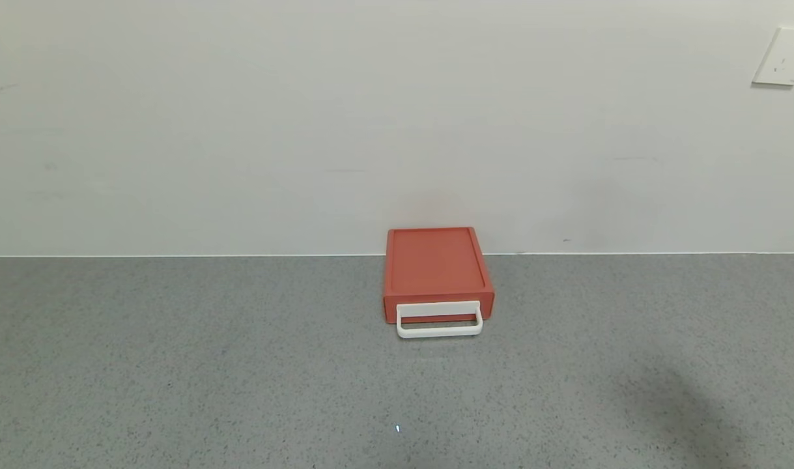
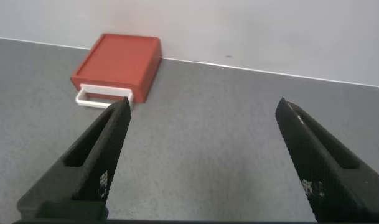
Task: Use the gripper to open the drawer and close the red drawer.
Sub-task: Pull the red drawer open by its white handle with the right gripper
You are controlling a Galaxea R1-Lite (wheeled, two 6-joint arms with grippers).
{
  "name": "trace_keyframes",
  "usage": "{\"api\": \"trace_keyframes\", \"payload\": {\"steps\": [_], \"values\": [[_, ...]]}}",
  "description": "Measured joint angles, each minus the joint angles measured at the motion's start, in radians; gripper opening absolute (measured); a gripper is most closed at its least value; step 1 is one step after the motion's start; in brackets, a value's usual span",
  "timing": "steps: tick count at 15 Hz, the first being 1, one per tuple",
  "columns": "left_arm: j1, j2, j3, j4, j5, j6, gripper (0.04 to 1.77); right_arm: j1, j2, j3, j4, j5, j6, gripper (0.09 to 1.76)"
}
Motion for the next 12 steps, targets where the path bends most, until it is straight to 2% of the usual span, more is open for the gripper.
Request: {"api": "trace_keyframes", "payload": {"steps": [4,8,12], "values": [[0.0,0.0,0.0,0.0,0.0,0.001,1.75,0.102,0.351,-0.312,0.077,0.013,0.059,1.71],[0.0,0.0,0.0,0.0,0.0,0.0,1.75,0.216,0.647,-0.636,0.234,0.007,0.127,1.71],[0.0,0.0,0.0,0.0,0.001,0.0,1.75,0.322,0.879,-0.838,0.355,-0.087,0.188,1.71]]}}
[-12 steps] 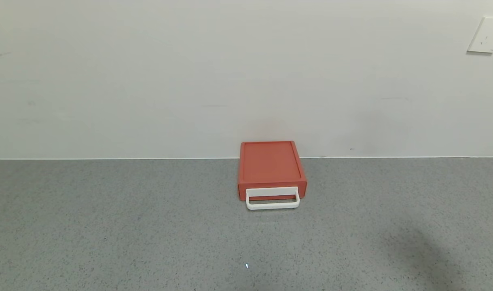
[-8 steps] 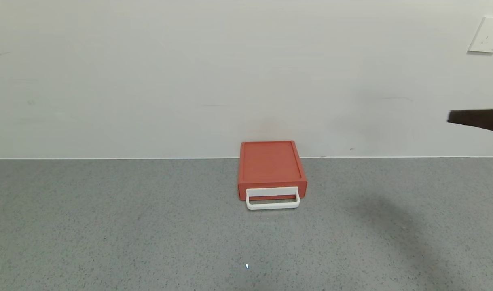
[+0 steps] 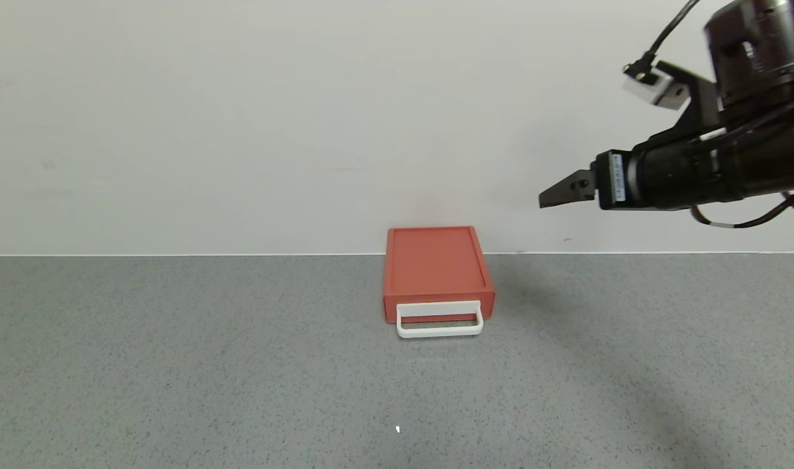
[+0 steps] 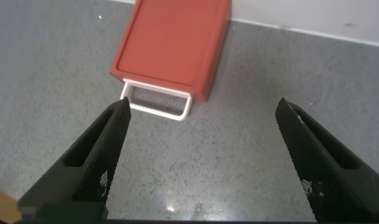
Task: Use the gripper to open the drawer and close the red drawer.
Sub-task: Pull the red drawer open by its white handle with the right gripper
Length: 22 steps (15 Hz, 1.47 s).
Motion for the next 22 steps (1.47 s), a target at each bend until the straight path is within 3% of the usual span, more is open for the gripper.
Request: {"api": "trace_keyframes", "payload": {"steps": [5,9,12,14,17,22], "values": [[0.0,0.0,0.0,0.0,-0.001,0.0,1.75,0.104,0.189,-0.106,0.061,-0.081,0.077,1.71],[0.0,0.0,0.0,0.0,-0.001,-0.001,1.75,0.158,0.246,-0.113,0.063,-0.087,0.111,1.09],[0.0,0.0,0.0,-0.001,-0.001,-0.002,1.75,0.191,0.259,-0.11,0.064,-0.097,0.104,0.78],[0.0,0.0,0.0,-0.001,-0.001,-0.002,1.75,0.204,0.264,-0.108,0.062,-0.093,0.056,0.13],[0.0,0.0,0.0,-0.001,-0.001,-0.003,1.75,0.206,0.271,-0.104,0.061,-0.063,-0.097,0.12],[0.0,0.0,0.002,-0.001,-0.001,-0.003,1.75,0.163,0.311,-0.103,0.111,0.082,-0.387,0.11]]}}
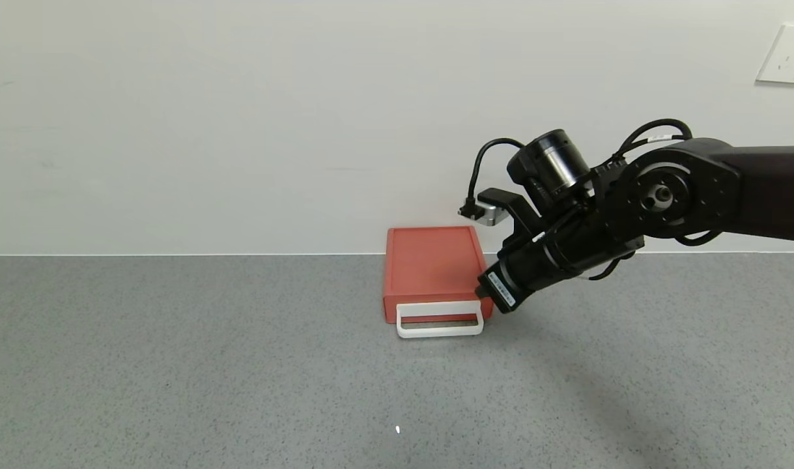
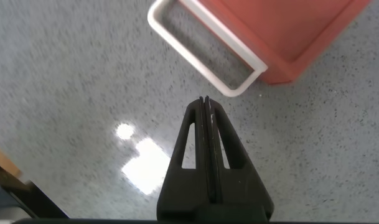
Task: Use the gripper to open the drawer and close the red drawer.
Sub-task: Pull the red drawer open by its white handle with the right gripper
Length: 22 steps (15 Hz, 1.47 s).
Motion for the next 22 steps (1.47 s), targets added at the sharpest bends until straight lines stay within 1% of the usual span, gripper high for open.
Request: {"api": "trace_keyframes", "payload": {"steps": [2,5,7,10,12,15,18,20,22], "values": [[0.0,0.0,0.0,0.0,0.0,0.0,1.75,-0.003,0.031,-0.006,0.005,0.012,-0.052,0.11],[0.0,0.0,0.0,0.0,0.0,0.0,1.75,0.013,0.098,-0.064,0.008,0.004,-0.052,0.11],[0.0,0.0,0.0,0.0,0.0,-0.002,1.75,0.035,0.151,-0.113,0.007,-0.051,-0.026,0.11],[0.0,0.0,0.0,0.0,0.0,-0.002,1.75,0.07,0.218,-0.153,-0.035,-0.132,0.123,0.11],[0.0,0.0,0.0,0.0,0.0,0.0,1.75,0.085,0.248,-0.159,-0.086,-0.173,0.233,0.11],[0.0,0.0,0.0,0.0,0.0,0.0,1.75,0.098,0.276,-0.161,-0.121,-0.236,0.35,0.11],[0.0,0.0,0.0,0.0,0.0,-0.001,1.75,0.102,0.291,-0.161,-0.125,-0.25,0.423,0.11],[0.0,0.0,0.0,0.0,0.0,-0.001,1.75,0.097,0.303,-0.161,-0.124,-0.273,0.45,0.11],[0.0,0.0,0.0,0.0,0.0,-0.002,1.75,0.091,0.312,-0.161,-0.122,-0.274,0.462,0.11]]}}
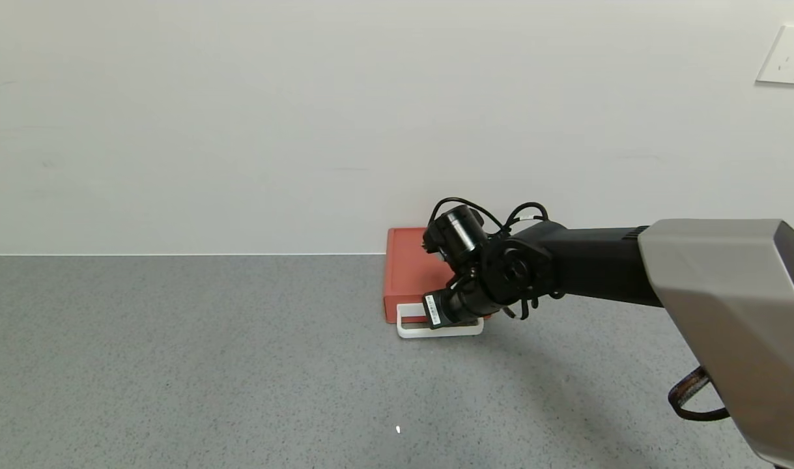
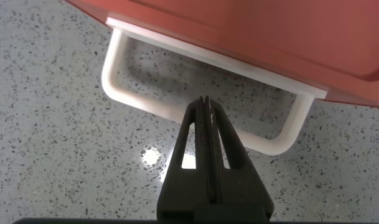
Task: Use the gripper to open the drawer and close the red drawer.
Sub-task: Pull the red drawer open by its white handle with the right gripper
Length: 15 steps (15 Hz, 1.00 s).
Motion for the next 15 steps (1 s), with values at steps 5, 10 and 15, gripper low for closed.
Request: {"api": "trace_keyframes", "payload": {"steps": [5,10,15], "values": [[0.0,0.0,0.0,0.0,0.0,0.0,1.75,-0.005,0.018,0.0,-0.011,-0.001,0.001,0.11],[0.0,0.0,0.0,0.0,0.0,0.001,1.75,-0.036,0.026,0.002,0.0,-0.004,0.008,0.11],[0.0,0.0,0.0,0.0,0.0,0.001,1.75,-0.071,0.022,0.008,0.022,0.0,0.005,0.11]]}}
